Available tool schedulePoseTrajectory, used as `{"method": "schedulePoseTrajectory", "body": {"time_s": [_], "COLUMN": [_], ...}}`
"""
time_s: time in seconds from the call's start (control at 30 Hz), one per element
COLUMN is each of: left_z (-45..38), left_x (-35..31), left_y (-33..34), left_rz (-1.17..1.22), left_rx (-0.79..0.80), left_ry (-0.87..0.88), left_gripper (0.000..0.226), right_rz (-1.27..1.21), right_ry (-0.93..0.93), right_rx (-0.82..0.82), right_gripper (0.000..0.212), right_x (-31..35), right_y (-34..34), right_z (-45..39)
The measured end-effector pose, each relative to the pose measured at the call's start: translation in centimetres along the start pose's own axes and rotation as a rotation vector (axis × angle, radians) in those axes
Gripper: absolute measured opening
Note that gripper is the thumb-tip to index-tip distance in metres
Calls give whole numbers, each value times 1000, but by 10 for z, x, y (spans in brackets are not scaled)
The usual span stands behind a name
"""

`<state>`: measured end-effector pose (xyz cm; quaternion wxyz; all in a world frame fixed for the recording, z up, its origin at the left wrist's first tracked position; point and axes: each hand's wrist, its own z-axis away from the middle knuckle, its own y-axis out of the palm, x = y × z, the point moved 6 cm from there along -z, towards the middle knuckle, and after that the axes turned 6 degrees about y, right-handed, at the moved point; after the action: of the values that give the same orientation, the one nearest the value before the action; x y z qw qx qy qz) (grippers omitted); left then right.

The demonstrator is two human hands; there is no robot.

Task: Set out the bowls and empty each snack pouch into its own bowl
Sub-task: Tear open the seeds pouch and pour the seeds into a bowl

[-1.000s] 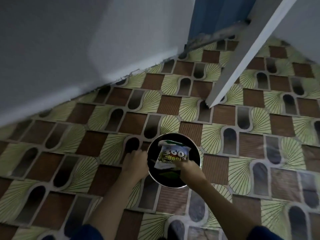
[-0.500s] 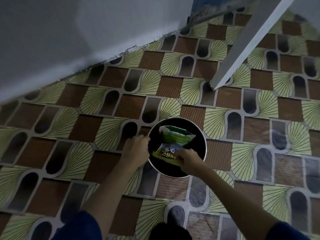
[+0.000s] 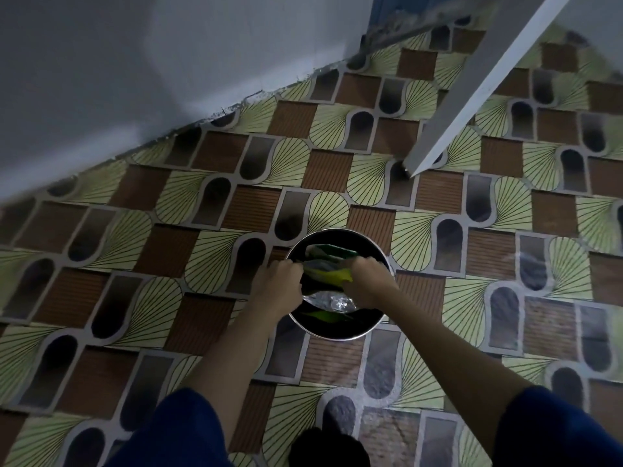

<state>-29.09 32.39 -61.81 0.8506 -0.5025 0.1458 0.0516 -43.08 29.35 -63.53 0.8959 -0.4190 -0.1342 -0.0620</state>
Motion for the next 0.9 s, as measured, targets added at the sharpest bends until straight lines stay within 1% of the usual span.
{"method": "schedulePoseTrajectory", "body": {"time_s": [0.07,0.1,0.13,0.2,0.27,0.3,0.33,0.37,0.4,0.5,0.57,0.6,0.63,0.73,0.8,0.9], "left_z": [11,18,27,51,89,104,117,135,153,206,236,250,264,299,313,323], "left_x": [-6,-8,-12,-26,-49,-60,-68,-76,-84,-99,-106,-109,-112,-111,-98,-63], "left_y": [-22,-40,-61,-118,-191,-216,-237,-269,-297,-376,-427,-453,-481,-561,-603,-650], "left_rz": [64,93,104,85,21,-1,-2,6,20,63,64,56,42,40,64,39], "left_rx": [53,73,81,72,76,95,98,85,66,21,39,30,-7,-162,-249,-317], "left_ry": [-3,-13,-29,-44,-37,-34,-30,-37,-40,-59,-55,-57,-64,-78,-105,-174], "left_gripper": [20,14,15,23,15,11,11,12,14,17,19,19,19,23,26,25], "right_rz": [29,47,64,67,62,68,77,87,96,114,155,169,169,168,178,198], "right_ry": [-13,-21,-27,-68,-99,-114,-139,-172,-191,-264,-312,-338,-366,-444,-465,-477], "right_rx": [-19,-29,-28,-38,-18,0,14,2,-18,-67,-87,-98,-110,-105,-101,-122], "right_gripper": [19,21,24,27,29,28,23,16,16,28,25,28,29,25,24,24], "right_x": [15,25,36,62,90,102,114,130,145,190,221,238,254,308,341,389], "right_y": [-24,-41,-60,-105,-161,-181,-201,-233,-262,-344,-390,-410,-428,-475,-501,-529], "right_z": [20,31,45,78,119,136,152,175,199,270,305,319,330,355,361,356]}}
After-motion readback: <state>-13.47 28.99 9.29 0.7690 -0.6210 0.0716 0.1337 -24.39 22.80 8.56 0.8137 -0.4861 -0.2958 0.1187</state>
